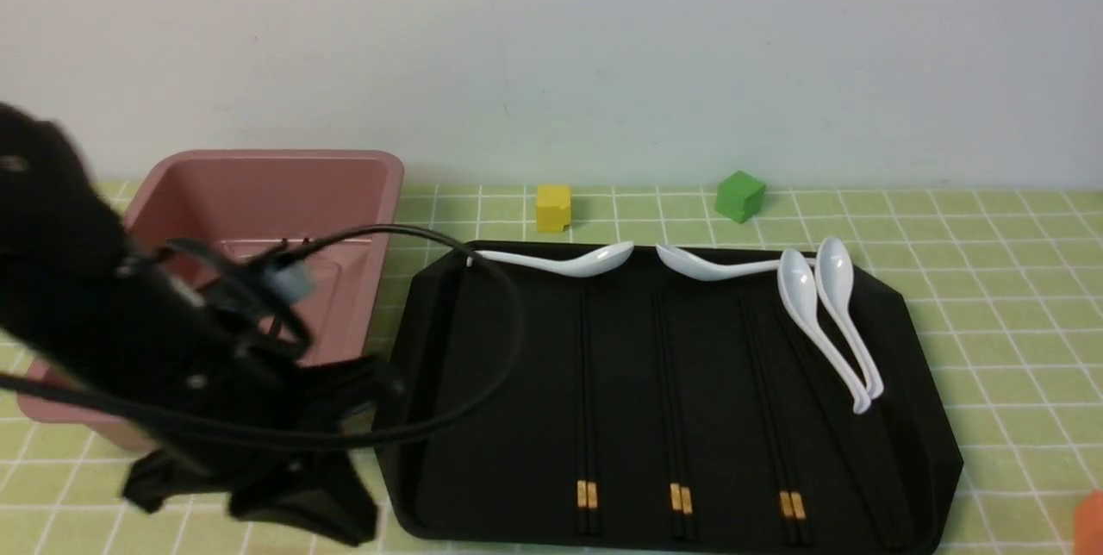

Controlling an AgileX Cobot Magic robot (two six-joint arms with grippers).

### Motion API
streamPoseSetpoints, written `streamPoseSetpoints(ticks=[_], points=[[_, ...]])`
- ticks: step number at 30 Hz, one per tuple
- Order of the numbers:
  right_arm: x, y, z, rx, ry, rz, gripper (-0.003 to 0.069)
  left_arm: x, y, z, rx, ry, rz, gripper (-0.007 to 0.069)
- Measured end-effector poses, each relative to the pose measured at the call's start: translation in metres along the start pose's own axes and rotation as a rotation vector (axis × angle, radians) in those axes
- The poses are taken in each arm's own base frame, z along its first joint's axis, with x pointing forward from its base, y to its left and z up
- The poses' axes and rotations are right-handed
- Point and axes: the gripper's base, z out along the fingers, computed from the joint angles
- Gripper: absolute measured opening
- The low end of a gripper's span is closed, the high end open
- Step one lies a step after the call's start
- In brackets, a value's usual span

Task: On green tablecloth take chopsticks from black tray and put them in box.
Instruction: 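Reach over to the black tray and grasp a pair of chopsticks with the left gripper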

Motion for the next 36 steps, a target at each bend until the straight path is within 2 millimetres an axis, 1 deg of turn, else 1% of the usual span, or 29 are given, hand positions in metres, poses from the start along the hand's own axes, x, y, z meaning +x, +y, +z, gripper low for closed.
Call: streamPoseSetpoints(ticks=[1,2,3,4,6,7,8,9,10,11,12,13,15,16,17,19,22,26,29,31,33,35,36], points=[[0.000,0.000,0.000,0.000,0.000,0.000,0.0240,-0.006,-0.017,0.014,-0.016,0.006,0.024,-0.0013],[0.000,0.000,0.000,0.000,0.000,0.000,0.0240,-0.009,-0.024,0.021,-0.026,0.008,0.031,-0.0013],[0.000,0.000,0.000,0.000,0.000,0.000,0.0240,-0.014,-0.038,0.034,-0.049,0.011,0.047,-0.0010],[0.000,0.000,0.000,0.000,0.000,0.000,0.0240,-0.017,-0.044,0.041,-0.065,0.016,0.056,-0.0006],[0.000,0.000,0.000,0.000,0.000,0.000,0.0240,-0.028,-0.065,0.066,-0.124,0.022,0.085,0.0024],[0.000,0.000,0.000,0.000,0.000,0.000,0.0240,-0.033,-0.074,0.078,-0.151,0.020,0.098,0.0043],[0.000,0.000,0.000,0.000,0.000,0.000,0.0240,-0.034,-0.075,0.080,-0.156,0.020,0.100,0.0048],[0.000,0.000,0.000,0.000,0.000,0.000,0.0240,-0.044,-0.088,0.098,-0.199,0.009,0.121,0.0090],[0.000,0.000,0.000,0.000,0.000,0.000,0.0240,-0.048,-0.091,0.104,-0.215,0.002,0.126,0.0104],[0.000,0.000,0.000,0.000,0.000,0.000,0.0240,-0.053,-0.098,0.109,-0.223,-0.011,0.136,0.0131],[0.000,0.000,0.000,0.000,0.000,0.000,0.0240,-0.058,-0.102,0.120,-0.248,-0.013,0.140,0.0158],[0.000,0.000,0.000,0.000,0.000,0.000,0.0240,-0.062,-0.107,0.125,-0.254,-0.023,0.144,0.0184],[0.000,0.000,0.000,0.000,0.000,0.000,0.0240,-0.071,-0.112,0.139,-0.280,-0.030,0.145,0.0232],[0.000,0.000,0.000,0.000,0.000,0.000,0.0240,-0.073,-0.113,0.141,-0.284,-0.031,0.146,0.0243],[0.000,0.000,0.000,0.000,0.000,0.000,0.0240,-0.079,-0.115,0.148,-0.298,-0.040,0.150,0.0275],[0.000,0.000,0.000,0.000,0.000,0.000,0.0240,-0.088,-0.117,0.156,-0.316,-0.058,0.163,0.0314],[0.000,0.000,0.000,0.000,0.000,0.000,0.0240,-0.094,-0.114,0.165,-0.344,-0.070,0.177,0.0332],[0.000,0.000,0.000,0.000,0.000,-0.001,0.0240,-0.097,-0.109,0.174,-0.375,-0.078,0.194,0.0337],[0.000,0.000,0.000,0.000,0.000,-0.001,0.0240,-0.099,-0.109,0.175,-0.372,-0.086,0.198,0.0337],[0.000,0.000,0.000,0.000,0.000,0.000,0.0240,-0.099,-0.109,0.178,-0.377,-0.081,0.196,0.0327],[0.000,0.000,0.000,0.000,0.000,0.000,0.0240,-0.099,-0.108,0.178,-0.381,-0.078,0.196,0.0297],[0.000,0.000,0.000,0.000,0.000,0.000,0.0240,-0.099,-0.108,0.178,-0.384,-0.077,0.197,0.0186],[0.000,0.000,0.000,0.000,0.000,0.000,0.0240,-0.099,-0.108,0.178,-0.382,-0.076,0.197,0.0153]])
